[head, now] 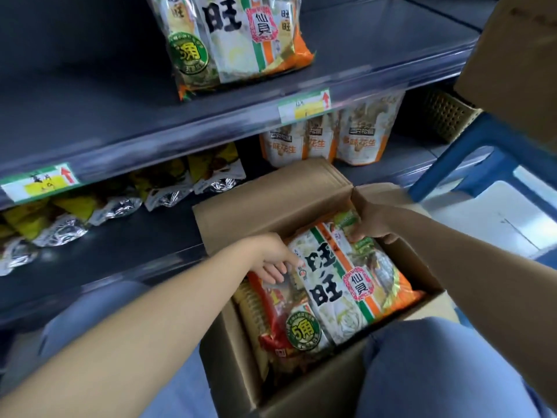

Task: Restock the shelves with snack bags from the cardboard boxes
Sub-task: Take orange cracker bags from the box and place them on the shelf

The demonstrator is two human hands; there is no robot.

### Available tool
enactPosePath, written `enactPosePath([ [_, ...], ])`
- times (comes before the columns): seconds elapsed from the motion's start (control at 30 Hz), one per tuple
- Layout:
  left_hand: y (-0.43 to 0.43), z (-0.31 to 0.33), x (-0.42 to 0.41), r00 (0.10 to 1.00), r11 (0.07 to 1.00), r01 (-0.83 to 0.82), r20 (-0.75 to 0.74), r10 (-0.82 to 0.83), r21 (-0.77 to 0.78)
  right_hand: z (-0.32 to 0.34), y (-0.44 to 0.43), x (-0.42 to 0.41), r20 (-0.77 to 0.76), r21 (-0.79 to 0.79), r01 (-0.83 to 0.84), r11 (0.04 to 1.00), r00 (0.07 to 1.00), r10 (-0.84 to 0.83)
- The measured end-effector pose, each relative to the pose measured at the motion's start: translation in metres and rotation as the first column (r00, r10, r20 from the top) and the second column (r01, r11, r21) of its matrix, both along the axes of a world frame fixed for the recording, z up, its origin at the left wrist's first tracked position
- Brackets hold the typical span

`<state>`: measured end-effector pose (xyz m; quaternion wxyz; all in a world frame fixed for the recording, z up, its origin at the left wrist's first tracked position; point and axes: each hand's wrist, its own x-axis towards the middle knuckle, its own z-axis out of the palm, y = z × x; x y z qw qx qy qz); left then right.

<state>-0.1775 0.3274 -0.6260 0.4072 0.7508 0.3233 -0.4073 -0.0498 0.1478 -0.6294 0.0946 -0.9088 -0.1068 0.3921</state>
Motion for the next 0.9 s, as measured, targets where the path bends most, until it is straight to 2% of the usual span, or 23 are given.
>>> enactPosePath([
  [0.07, -0.009, -0.004, 0.000, 0.995, 0.995, -0.092, -0.042, 0.090, -0.041, -0.009, -0.006, -0.003, -0.133, 0.014, 0.094, 0.995, 0.987, -0.091],
  [0.17, -0.023, -0.009, 0.000, 0.977, 0.985, -0.170, -0.135, 0.163, -0.043, -0.012, -0.011, -0.007, -0.192, 0.035, 0.129, 0.991, 0.974, -0.120],
  [0.33, -0.027, -0.008, -0.002, 0.975, 0.977, -0.215, -0.068, 0.213, -0.009, -0.012, -0.014, -0.013, -0.181, 0.109, 0.199, 0.974, 0.967, -0.177],
  [0.5, -0.022, -0.001, -0.010, 0.976, 0.978, -0.207, -0.065, 0.207, 0.005, -0.003, -0.014, -0.018, -0.398, 0.321, 0.348, 0.881, 0.893, -0.208],
  [0.6, -0.020, 0.006, -0.013, 0.985, 0.984, -0.166, -0.027, 0.168, 0.068, 0.010, -0.009, -0.022, -0.378, 0.393, 0.366, 0.844, 0.901, -0.214],
  [0.67, -0.018, 0.015, -0.012, 0.983, 0.981, -0.183, -0.005, 0.183, 0.059, 0.023, -0.006, -0.020, -0.365, 0.456, 0.386, 0.802, 0.903, -0.227],
  [0.77, -0.018, 0.032, -0.009, 0.947, 0.950, -0.308, 0.084, 0.311, -0.049, 0.043, -0.007, -0.009, -0.331, 0.536, 0.407, 0.740, 0.907, -0.259],
  [0.9, -0.023, 0.056, 0.000, 0.840, 0.881, -0.432, 0.269, 0.471, -0.192, 0.073, -0.016, 0.008, -0.312, 0.658, 0.398, 0.639, 0.917, -0.250],
])
